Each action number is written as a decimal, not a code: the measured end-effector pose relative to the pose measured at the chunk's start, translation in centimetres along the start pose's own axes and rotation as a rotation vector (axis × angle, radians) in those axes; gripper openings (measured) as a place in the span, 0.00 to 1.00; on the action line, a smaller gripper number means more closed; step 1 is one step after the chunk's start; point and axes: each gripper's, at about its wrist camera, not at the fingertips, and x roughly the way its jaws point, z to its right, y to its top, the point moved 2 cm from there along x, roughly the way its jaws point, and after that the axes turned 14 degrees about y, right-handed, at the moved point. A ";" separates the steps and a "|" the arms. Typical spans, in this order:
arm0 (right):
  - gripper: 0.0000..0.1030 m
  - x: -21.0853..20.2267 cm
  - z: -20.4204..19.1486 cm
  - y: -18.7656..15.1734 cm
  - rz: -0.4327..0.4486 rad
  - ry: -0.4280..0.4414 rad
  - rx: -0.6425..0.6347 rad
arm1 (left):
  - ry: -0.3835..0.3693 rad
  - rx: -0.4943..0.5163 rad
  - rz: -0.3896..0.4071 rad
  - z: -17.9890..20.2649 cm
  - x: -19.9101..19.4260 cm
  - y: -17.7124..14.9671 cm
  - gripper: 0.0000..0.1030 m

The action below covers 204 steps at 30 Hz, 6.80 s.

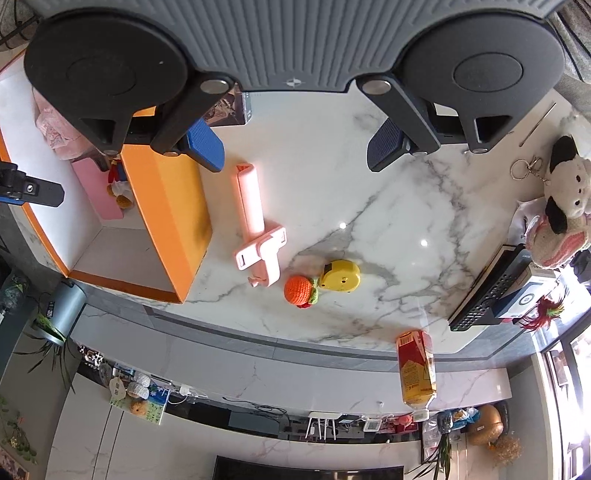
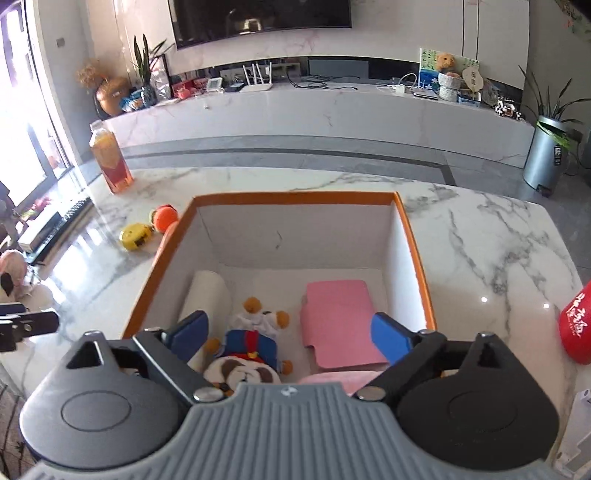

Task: Organize objects
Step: 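Withdraw both tools from the orange box, then move the right tool to the picture card and grasp it, then lift the picture card toward the orange box while left tool grasps the pink selfie stick, then lower the picture card into the orange box and open the right tool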

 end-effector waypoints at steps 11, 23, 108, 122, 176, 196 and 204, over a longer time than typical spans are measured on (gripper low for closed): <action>0.99 -0.2 -3.7 0.5 0.017 0.164 0.035 | 0.163 0.215 0.158 1.2 -1.0 -0.8 0.97; 0.99 3.1 -11.9 1.4 -0.095 0.194 -0.100 | 0.080 0.246 0.152 -1.0 -0.7 -0.4 0.98; 0.58 5.2 -13.9 1.1 -0.366 0.045 -0.106 | -0.064 0.086 -0.124 -0.8 8.0 2.7 0.98; 0.58 7.2 -8.2 7.7 -0.452 0.089 -0.140 | -0.056 0.047 -0.242 5.6 14.4 4.7 0.82; 0.58 1.9 -0.9 4.5 -0.216 -0.056 0.011 | -0.005 0.022 -0.077 1.3 7.4 -1.3 0.30; 0.59 14.6 3.0 4.3 -0.333 -0.113 -0.066 | -0.086 -0.027 -0.019 0.3 7.4 -1.2 0.30; 0.78 12.3 3.6 3.9 -0.310 -0.097 -0.022 | -0.117 -0.047 0.021 0.3 5.9 -0.2 0.30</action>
